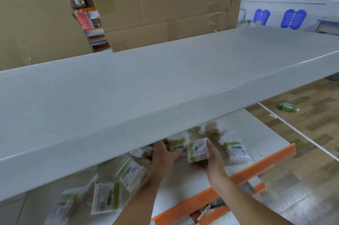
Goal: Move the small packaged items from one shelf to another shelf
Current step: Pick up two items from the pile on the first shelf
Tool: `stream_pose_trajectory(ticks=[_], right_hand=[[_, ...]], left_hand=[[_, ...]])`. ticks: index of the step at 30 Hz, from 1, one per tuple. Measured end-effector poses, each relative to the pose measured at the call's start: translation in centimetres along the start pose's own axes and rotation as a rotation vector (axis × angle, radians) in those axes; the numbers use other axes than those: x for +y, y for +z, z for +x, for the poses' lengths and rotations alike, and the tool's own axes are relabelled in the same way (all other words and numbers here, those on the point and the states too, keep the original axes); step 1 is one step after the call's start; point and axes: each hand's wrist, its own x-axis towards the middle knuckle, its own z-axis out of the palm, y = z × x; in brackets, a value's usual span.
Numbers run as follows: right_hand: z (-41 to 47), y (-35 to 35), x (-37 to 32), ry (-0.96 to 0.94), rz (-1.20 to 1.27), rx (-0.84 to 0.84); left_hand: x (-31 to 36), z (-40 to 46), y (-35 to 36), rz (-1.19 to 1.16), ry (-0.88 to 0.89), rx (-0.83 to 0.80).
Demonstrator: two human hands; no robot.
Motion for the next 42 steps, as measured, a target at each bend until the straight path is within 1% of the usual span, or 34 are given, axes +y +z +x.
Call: stream_pose_trajectory(ticks=[2,4,8,12,17,24,27,29,32,35,39,42], right_hand=[[0.2,-0.4,-0.2,0.074,0.044,-0.05],[0.3,-0.6,-0.3,0.1,0.086,-0.095],[0.6,-1.2,0.3,0.095,0.167,-0.083],[0.5,-1.3,0.7,0.058,0.196,-0.102],[1.1,-2.1,1.1,0.085,0.255,-0.156],[1.7,-1.9,0.8,0.102,0.224,-0.174],[1.1,-1.9,0.8,0.084,0.193,-0.18],[1.1,-2.0,0.6,0.083,0.175,-0.23],[1.5,-1.8,0.1,0.133,0.147,-0.351],[1.2,-1.5,-0.6,0.161,0.147,-0.437],[0.6,-1.5,-0.7,0.171,0.092,-0.491],[0.6,-1.1,-0.5,0.219,0.051,-0.514]], left_hand=[[-0.1,0.1,-0.1,-0.022,-0.006,-0.034],[-0.3,0.1,-0.4,-0.017,-0.026,-0.06],[-0.6,-0.1,-1.0,0.022,-0.076,-0.085],[-1.0,-0.1,-1.3,0.007,-0.05,-0.105],[-1.1,-0.7,-1.1,0.021,-0.03,-0.08],[-0.9,-1.4,-1.1,0.016,0.025,-0.064],[-0.6,-2.1,-1.4,0.017,0.012,-0.06],[0.0,-2.4,-1.5,0.021,-0.006,-0.032],[1.3,-2.6,-1.9,0.019,-0.038,0.0],[1.7,-2.6,-2.7,0.033,-0.036,0.029],[1.6,-3.2,-4.5,0.025,-0.015,0.094],[1.3,-4.4,-6.1,-0.025,-0.026,0.129]])
